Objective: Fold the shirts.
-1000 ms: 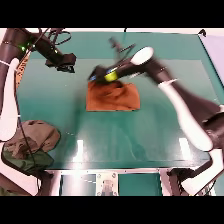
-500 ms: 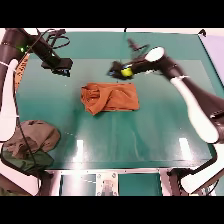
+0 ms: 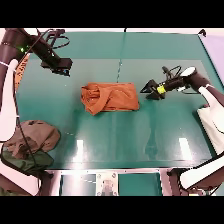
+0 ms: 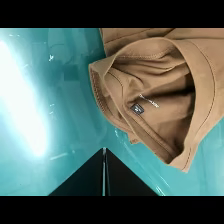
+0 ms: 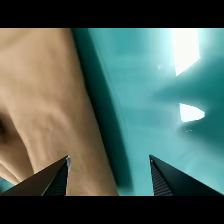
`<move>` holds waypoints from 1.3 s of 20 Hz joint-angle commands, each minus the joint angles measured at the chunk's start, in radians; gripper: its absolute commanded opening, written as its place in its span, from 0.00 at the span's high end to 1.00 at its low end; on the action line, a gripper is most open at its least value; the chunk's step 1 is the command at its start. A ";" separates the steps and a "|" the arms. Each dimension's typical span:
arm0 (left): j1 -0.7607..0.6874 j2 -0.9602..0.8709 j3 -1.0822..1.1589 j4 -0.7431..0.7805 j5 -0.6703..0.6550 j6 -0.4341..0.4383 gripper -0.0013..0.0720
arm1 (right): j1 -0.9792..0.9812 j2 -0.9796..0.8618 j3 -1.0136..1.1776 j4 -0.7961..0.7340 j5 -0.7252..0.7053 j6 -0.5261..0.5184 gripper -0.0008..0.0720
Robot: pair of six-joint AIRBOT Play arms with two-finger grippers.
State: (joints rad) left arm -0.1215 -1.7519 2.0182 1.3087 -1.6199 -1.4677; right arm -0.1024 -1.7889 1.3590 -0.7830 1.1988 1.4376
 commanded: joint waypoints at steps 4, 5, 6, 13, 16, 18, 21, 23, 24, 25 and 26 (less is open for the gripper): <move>0.001 0.001 0.000 0.000 0.006 -0.019 0.95 | 0.126 -0.092 -0.050 0.325 -0.058 -0.159 0.22; 0.001 0.001 0.000 0.000 0.006 -0.019 0.95 | 0.146 -0.092 -0.044 0.332 -0.065 -0.159 0.29; 0.001 0.001 0.000 0.000 0.005 -0.019 0.95 | 0.159 -0.092 -0.030 0.331 -0.064 -0.160 0.64; 0.001 0.001 0.000 0.000 -0.029 -0.017 0.95 | 0.061 0.109 0.281 0.159 0.062 -0.026 0.96; 0.001 0.001 0.000 -0.001 -0.049 -0.017 0.95 | -0.118 0.248 0.425 0.011 0.160 0.110 0.97; 0.001 0.001 0.000 -0.005 -0.048 -0.017 0.95 | -0.273 0.313 0.495 -0.014 0.209 0.165 0.96; 0.001 0.001 0.000 -0.008 -0.046 -0.017 0.95 | -0.485 0.359 0.523 -0.015 0.218 0.213 0.96; 0.001 0.001 0.000 -0.008 -0.045 -0.017 0.95 | -0.608 0.357 0.523 -0.024 0.238 0.232 0.96; 0.001 0.001 0.000 -0.008 -0.045 -0.017 0.95 | -0.665 0.356 0.523 -0.046 0.238 0.233 0.96; 0.001 0.001 0.000 -0.008 -0.045 -0.017 0.95 | -0.714 0.356 0.523 -0.084 0.238 0.245 0.96; 0.001 0.001 0.000 -0.008 -0.042 -0.017 0.95 | -0.765 0.356 0.523 -0.138 0.242 0.257 0.96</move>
State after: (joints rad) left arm -0.1215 -1.7519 2.0182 1.3018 -1.6646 -1.4845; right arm -0.7132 -1.4448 1.8702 -0.8246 1.4242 1.6508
